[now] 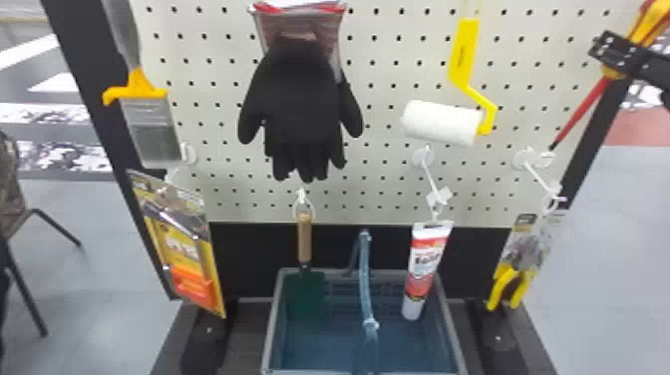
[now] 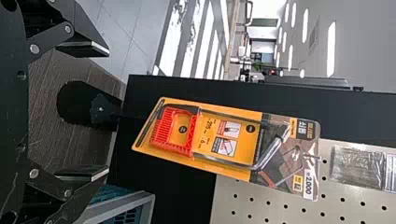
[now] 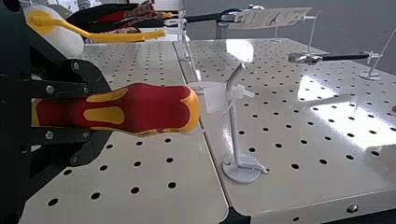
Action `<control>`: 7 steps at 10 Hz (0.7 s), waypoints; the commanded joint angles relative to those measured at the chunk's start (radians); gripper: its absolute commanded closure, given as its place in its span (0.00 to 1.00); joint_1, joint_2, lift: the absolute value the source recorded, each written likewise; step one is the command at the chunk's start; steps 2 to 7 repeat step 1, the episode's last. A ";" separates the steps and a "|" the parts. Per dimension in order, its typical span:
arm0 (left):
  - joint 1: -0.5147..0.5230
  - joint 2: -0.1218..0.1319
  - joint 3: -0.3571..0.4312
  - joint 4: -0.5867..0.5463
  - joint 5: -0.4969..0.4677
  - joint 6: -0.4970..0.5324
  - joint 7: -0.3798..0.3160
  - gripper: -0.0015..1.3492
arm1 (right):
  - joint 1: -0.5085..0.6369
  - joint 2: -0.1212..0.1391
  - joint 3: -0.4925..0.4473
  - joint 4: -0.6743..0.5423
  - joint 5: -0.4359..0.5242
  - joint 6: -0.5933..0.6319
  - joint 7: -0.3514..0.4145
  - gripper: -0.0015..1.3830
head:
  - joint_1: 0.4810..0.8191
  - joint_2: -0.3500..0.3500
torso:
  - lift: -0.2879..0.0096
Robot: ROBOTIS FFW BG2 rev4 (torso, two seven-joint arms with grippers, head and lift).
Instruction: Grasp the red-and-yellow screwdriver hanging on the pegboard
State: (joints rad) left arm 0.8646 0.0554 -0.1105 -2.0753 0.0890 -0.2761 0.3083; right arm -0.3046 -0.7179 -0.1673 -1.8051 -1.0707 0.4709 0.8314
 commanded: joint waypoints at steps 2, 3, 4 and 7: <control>0.001 0.000 0.000 0.000 0.000 0.000 0.000 0.29 | 0.002 0.000 0.000 0.002 -0.002 0.000 0.000 0.92 | 0.20 0.50 | 0.63; 0.001 0.000 0.000 0.000 0.000 0.000 0.000 0.29 | 0.002 0.000 0.000 0.002 -0.002 0.000 0.000 0.92 | 0.20 0.50 | 0.63; 0.001 0.000 0.000 0.000 0.000 0.000 0.000 0.29 | 0.002 0.000 0.000 0.002 -0.002 0.000 0.000 0.92 | 0.20 0.50 | 0.63; 0.001 0.000 0.000 0.000 0.000 0.000 0.000 0.29 | 0.002 0.000 0.000 0.002 -0.002 0.000 0.000 0.92 | 0.20 0.50 | 0.63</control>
